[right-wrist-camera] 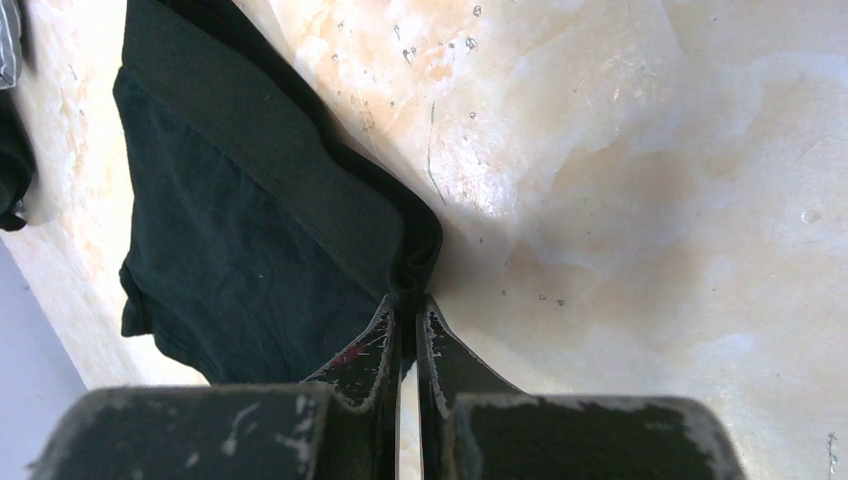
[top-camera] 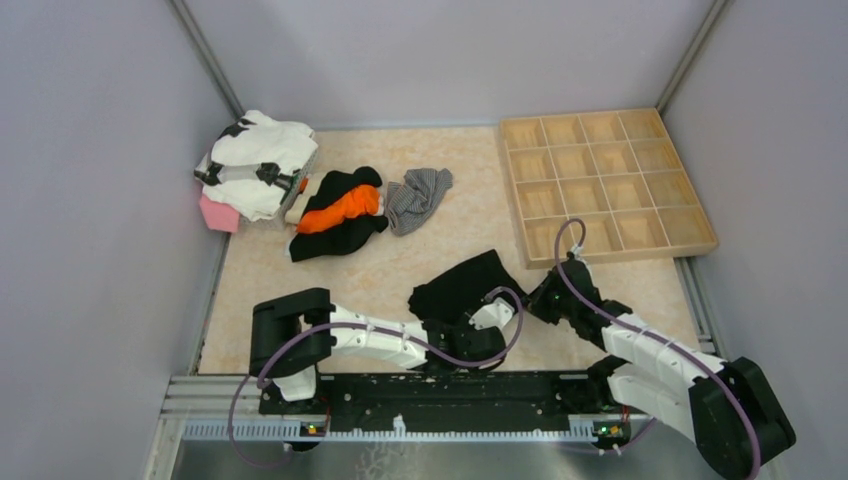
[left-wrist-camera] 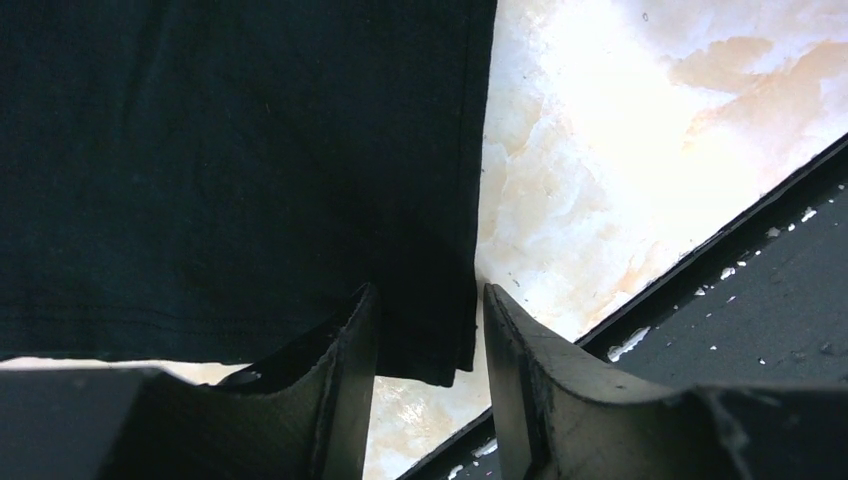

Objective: Roll the underwear
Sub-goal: Fold the underwear at the center of the board.

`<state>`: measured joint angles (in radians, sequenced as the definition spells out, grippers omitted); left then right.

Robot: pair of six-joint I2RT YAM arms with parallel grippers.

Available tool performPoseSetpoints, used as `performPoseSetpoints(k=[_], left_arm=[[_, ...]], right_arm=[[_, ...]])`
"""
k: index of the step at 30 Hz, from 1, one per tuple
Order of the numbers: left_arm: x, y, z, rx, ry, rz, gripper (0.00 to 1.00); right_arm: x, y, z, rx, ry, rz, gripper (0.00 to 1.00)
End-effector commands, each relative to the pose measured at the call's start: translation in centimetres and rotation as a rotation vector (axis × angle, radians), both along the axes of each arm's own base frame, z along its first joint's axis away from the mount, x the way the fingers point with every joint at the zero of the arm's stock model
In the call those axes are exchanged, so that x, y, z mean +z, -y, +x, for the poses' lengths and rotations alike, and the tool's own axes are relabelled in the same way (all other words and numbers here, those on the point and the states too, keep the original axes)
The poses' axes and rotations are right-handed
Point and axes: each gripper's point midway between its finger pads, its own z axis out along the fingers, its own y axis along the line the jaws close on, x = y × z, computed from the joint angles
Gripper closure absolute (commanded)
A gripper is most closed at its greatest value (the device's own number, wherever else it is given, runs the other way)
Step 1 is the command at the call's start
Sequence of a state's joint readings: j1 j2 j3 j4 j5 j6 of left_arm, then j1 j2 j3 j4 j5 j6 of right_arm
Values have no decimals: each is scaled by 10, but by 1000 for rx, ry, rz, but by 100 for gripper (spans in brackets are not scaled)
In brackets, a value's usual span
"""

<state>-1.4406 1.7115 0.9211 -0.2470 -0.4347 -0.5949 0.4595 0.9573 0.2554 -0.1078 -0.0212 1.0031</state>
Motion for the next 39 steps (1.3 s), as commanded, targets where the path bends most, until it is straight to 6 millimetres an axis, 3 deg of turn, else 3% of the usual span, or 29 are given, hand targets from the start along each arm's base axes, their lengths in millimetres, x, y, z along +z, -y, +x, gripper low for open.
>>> performPoseSetpoints(k=[1, 8, 14, 17, 19, 25, 30, 34, 39], left_arm=[[-53, -51, -28, -77, -129, 222, 54], [-65, -68, -26, -80, -120, 315, 65], [-69, -64, -26, -96, -123, 317, 82], [-67, -61, -23, -86, -109, 310, 99], [-62, -56, -21, -78, -99, 288, 100], [-18, -16, -23, -91, -104, 73, 100], [20, 14, -31, -145, -144, -81, 100], [44, 20, -29, -165, -126, -136, 100], [65, 14, -16, -138, -110, -199, 100]], right_arm=[[11, 2, 7, -13, 37, -1, 100], [14, 1, 9, -8, 41, -4, 100], [14, 2, 9, -7, 40, -7, 100], [13, 2, 8, -4, 37, -12, 100], [15, 4, 10, -8, 40, -22, 100], [34, 14, 15, -21, 78, -83, 100], [68, 12, 12, 2, 121, -57, 100], [74, 13, 5, 46, 97, -87, 100], [77, 13, 4, 68, 93, -105, 100]])
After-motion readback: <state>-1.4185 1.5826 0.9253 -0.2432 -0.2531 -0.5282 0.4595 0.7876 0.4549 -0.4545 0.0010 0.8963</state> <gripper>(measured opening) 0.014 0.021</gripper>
